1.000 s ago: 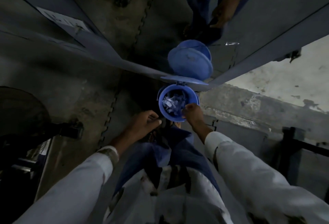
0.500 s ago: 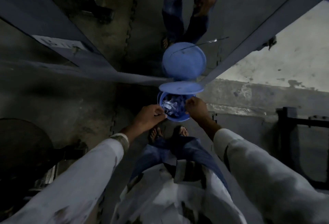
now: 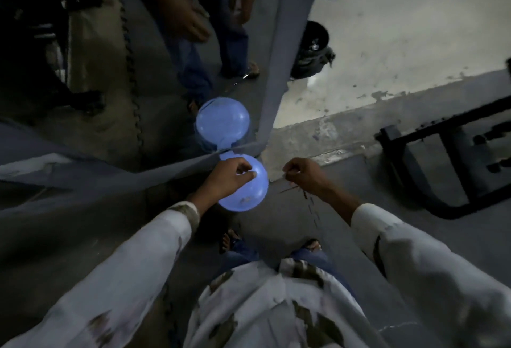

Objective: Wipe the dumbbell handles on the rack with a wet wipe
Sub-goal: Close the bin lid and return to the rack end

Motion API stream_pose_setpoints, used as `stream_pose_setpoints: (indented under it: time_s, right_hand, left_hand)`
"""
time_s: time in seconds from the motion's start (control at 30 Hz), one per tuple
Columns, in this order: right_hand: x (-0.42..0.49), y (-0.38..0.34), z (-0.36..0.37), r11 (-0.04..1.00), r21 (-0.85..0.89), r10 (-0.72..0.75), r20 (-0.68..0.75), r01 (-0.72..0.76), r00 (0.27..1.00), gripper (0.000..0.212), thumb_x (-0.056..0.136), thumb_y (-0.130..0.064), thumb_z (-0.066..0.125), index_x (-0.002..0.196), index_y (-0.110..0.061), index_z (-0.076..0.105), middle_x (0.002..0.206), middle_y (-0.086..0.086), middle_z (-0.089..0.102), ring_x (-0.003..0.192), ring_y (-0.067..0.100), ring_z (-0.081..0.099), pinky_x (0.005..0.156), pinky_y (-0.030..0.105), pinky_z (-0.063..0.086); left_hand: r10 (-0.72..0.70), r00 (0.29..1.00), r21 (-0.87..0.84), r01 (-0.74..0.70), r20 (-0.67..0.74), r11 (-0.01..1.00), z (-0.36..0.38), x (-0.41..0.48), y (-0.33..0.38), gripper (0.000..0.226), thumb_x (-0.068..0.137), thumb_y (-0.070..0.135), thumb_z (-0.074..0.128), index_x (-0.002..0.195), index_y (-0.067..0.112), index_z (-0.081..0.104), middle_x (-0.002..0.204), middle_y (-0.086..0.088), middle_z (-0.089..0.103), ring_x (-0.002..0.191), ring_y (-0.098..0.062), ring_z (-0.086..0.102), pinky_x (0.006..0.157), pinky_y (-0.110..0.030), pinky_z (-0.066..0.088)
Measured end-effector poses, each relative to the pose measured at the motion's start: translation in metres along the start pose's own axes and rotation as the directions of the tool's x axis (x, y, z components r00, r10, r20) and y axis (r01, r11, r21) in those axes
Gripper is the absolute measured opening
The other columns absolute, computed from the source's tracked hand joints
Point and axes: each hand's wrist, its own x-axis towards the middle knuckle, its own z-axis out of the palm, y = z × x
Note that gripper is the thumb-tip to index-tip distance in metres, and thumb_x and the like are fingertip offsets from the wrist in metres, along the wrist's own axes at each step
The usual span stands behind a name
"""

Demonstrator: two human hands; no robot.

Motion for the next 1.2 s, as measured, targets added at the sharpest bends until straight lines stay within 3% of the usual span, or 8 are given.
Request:
stream_pose_setpoints:
  time_s: [0.13, 0.4, 0.53, 0.7, 0.83, 1.0, 1.13, 1.2]
  right_hand:
    - [-0.037, 0.042, -0.075, 0.992, 0.123, 0.026, -0.059, -0.019, 0.998, 0.009, 0.091, -0.013, 0.067, 0.098, -0.006, 0.069, 0.088, 0.015, 0.073, 0.08, 0.032, 0.07, 0.068, 0.04, 0.055]
    - [-0.11, 0.158, -0.214, 0.953, 0.299, 0.149, -0.287, -0.059, 0.946, 0.011, 0.093, -0.017, 0.066, 0.101, -0.01, 0.069, 0.092, 0.015, 0.072, 0.084, 0.028, 0.073, 0.06, 0.031, 0.053]
    - [-0.144, 0.222, -0.272, 0.934, 0.348, 0.221, -0.399, -0.076, 0.89, 0.011, 0.094, -0.019, 0.066, 0.1, -0.01, 0.07, 0.089, 0.015, 0.073, 0.079, 0.028, 0.072, 0.066, 0.04, 0.058]
    - [-0.168, 0.281, -0.327, 0.918, 0.384, 0.293, -0.481, -0.101, 0.826, 0.009, 0.094, -0.017, 0.066, 0.097, -0.012, 0.073, 0.091, 0.011, 0.074, 0.079, 0.024, 0.072, 0.08, 0.046, 0.06]
    - [-0.16, 0.324, -0.373, 0.9, 0.418, 0.343, -0.499, -0.126, 0.796, 0.008, 0.095, -0.017, 0.065, 0.097, -0.017, 0.073, 0.096, 0.006, 0.074, 0.087, 0.023, 0.072, 0.084, 0.045, 0.059]
    - [-0.113, 0.364, -0.443, 0.848, 0.507, 0.434, -0.501, -0.153, 0.749, 0.01, 0.097, -0.021, 0.065, 0.101, -0.013, 0.07, 0.092, 0.005, 0.073, 0.08, 0.018, 0.073, 0.064, 0.03, 0.058]
    - [-0.069, 0.386, -0.501, 0.816, 0.558, 0.487, -0.523, -0.15, 0.7, 0.006, 0.094, -0.02, 0.067, 0.095, -0.016, 0.07, 0.087, 0.005, 0.074, 0.075, 0.018, 0.074, 0.064, 0.035, 0.06]
    - [-0.051, 0.389, -0.532, 0.817, 0.557, 0.494, -0.545, -0.147, 0.678, 0.003, 0.092, -0.017, 0.069, 0.09, -0.019, 0.07, 0.085, 0.007, 0.075, 0.075, 0.02, 0.074, 0.061, 0.028, 0.057]
  left_hand:
    - [0.124, 0.989, 0.084, -0.131, 0.085, 0.988, 0.026, 0.035, 0.077, 0.018, 0.096, 0.026, 0.073, 0.108, 0.012, 0.071, 0.105, -0.002, 0.072, 0.098, -0.014, 0.065, 0.089, -0.029, 0.049]
    - [0.293, 0.931, 0.199, -0.336, 0.218, 0.921, 0.143, 0.095, 0.248, 0.025, 0.092, 0.033, 0.076, 0.109, 0.015, 0.075, 0.104, 0.001, 0.075, 0.096, -0.014, 0.069, 0.083, -0.026, 0.051]
    - [0.361, 0.874, 0.214, -0.44, 0.326, 0.872, 0.209, 0.117, 0.329, 0.025, 0.092, 0.039, 0.075, 0.11, 0.021, 0.074, 0.104, 0.007, 0.073, 0.094, -0.007, 0.068, 0.08, -0.018, 0.049]
    - [0.445, 0.79, 0.191, -0.557, 0.422, 0.808, 0.277, 0.149, 0.412, 0.023, 0.094, 0.033, 0.075, 0.111, 0.018, 0.074, 0.104, 0.002, 0.074, 0.096, -0.011, 0.069, 0.073, -0.024, 0.055]
    - [0.47, 0.748, 0.192, -0.605, 0.468, 0.773, 0.322, 0.192, 0.465, 0.023, 0.092, 0.028, 0.076, 0.111, 0.014, 0.076, 0.104, -0.001, 0.075, 0.096, -0.013, 0.07, 0.09, -0.031, 0.056]
    - [0.466, 0.692, 0.195, -0.65, 0.552, 0.734, 0.37, 0.283, 0.521, 0.025, 0.092, 0.036, 0.077, 0.11, 0.019, 0.075, 0.102, 0.004, 0.074, 0.095, -0.008, 0.069, 0.09, -0.031, 0.056]
    - [0.472, 0.667, 0.202, -0.676, 0.576, 0.709, 0.391, 0.352, 0.574, 0.025, 0.09, 0.035, 0.077, 0.108, 0.017, 0.077, 0.1, 0.001, 0.076, 0.093, -0.012, 0.071, 0.089, -0.032, 0.057]
    - [0.456, 0.645, 0.227, -0.697, 0.613, 0.68, 0.397, 0.373, 0.603, 0.026, 0.091, 0.03, 0.076, 0.111, 0.013, 0.076, 0.103, -0.002, 0.075, 0.095, -0.014, 0.07, 0.088, -0.029, 0.055]
